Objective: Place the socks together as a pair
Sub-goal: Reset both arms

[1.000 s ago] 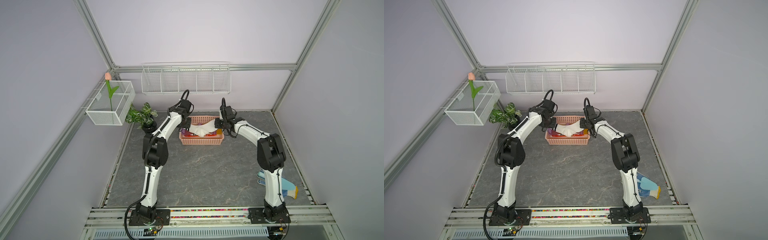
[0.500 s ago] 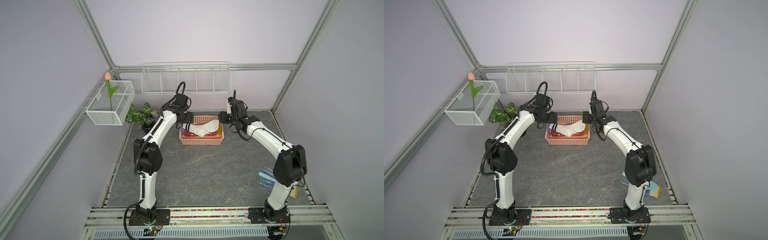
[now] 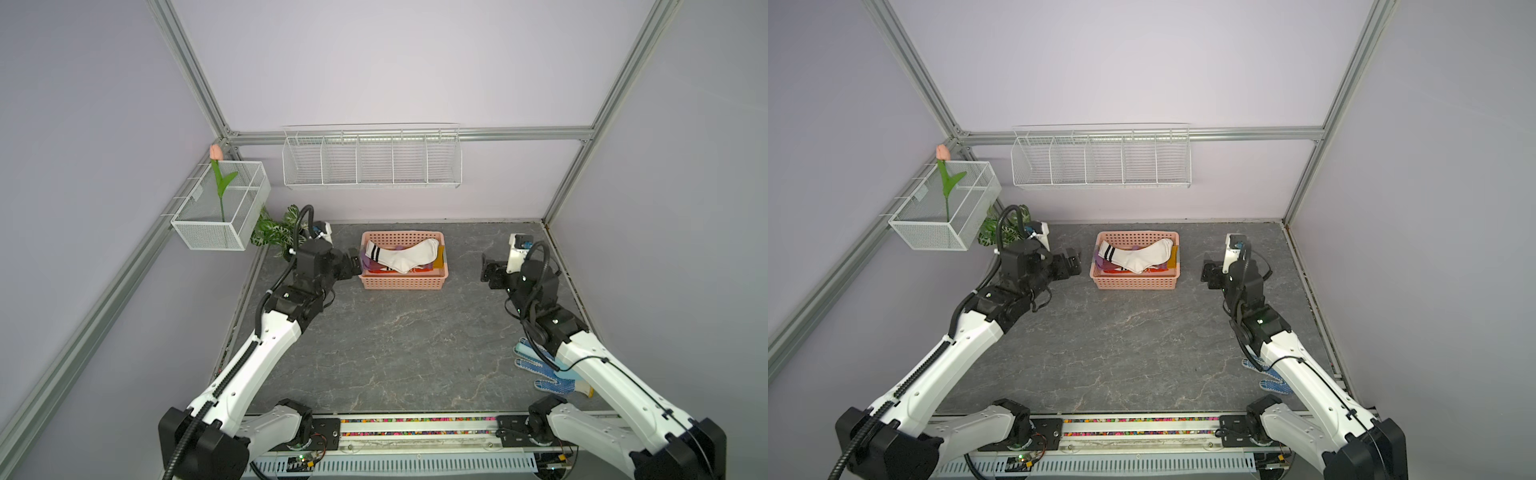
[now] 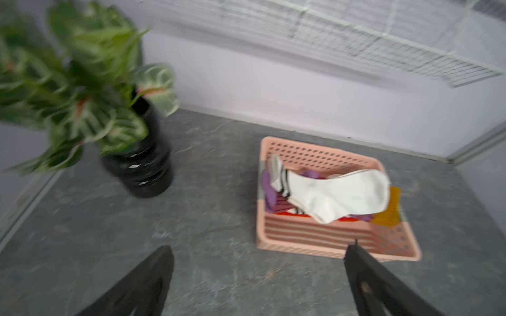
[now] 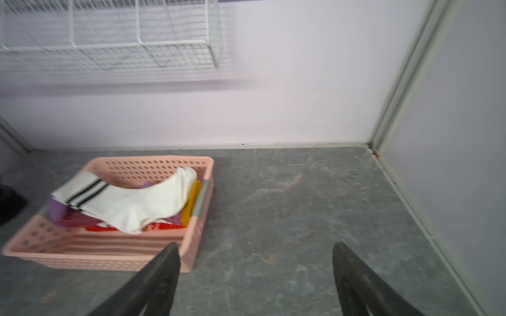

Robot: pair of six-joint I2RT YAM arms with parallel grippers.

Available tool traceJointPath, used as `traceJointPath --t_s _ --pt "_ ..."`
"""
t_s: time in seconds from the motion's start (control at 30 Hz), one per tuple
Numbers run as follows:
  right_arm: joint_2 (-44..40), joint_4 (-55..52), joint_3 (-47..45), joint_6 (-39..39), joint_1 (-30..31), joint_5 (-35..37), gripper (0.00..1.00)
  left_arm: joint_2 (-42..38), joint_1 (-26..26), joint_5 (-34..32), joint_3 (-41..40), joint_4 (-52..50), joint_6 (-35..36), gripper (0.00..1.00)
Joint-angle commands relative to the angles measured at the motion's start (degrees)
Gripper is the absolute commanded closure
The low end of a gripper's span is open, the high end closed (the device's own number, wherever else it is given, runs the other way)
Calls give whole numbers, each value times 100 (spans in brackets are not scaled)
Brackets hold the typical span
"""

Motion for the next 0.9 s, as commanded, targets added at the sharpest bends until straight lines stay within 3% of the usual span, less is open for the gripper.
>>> traceJointPath --t_s 0.0,0.03,0.17,0.27,0.43,0.5,0.6,0.67,0.73,0.83,0.87 --pt "-32 1737 -992 -830 -210 869 12 -209 310 -1766 -837 977 -436 0" --pt "87 1886 -1169 -721 -365 845 12 -221 401 -1871 -1085 1130 -546 0" --pt "981 2059 -1400 -6 -1404 442 11 -88 696 -2620 -1993 2539 305 0" --pt "1628 3067 -1645 -247 -1650 393 12 241 975 -2808 -2047 2665 576 1" --pt "2546 4335 -1743 -711 -1782 76 12 1304 1501 -2364 -2309 3819 985 0" --pt "2705 4129 -1621 -609 -1866 -73 12 1456 1546 -1947 -2104 3681 1139 0" --pt "3187 4767 -1683 -755 -1931 -415 12 1632 1555 -1261 -2284 4571 1492 0" --pt "3057 4239 -1532 -719 -1934 -597 12 1765 1589 -931 -2512 5322 1607 0" --pt "3242 4522 -1537 -806 -1943 -702 12 1991 1608 -692 -2730 5900 1672 0" --pt "3258 4215 -1412 -719 -2074 -1059 12 2926 1652 -602 -2853 7228 1903 0" --pt "3450 4374 -1430 -677 -2121 -1195 11 2827 1648 -549 -2685 6759 1826 1"
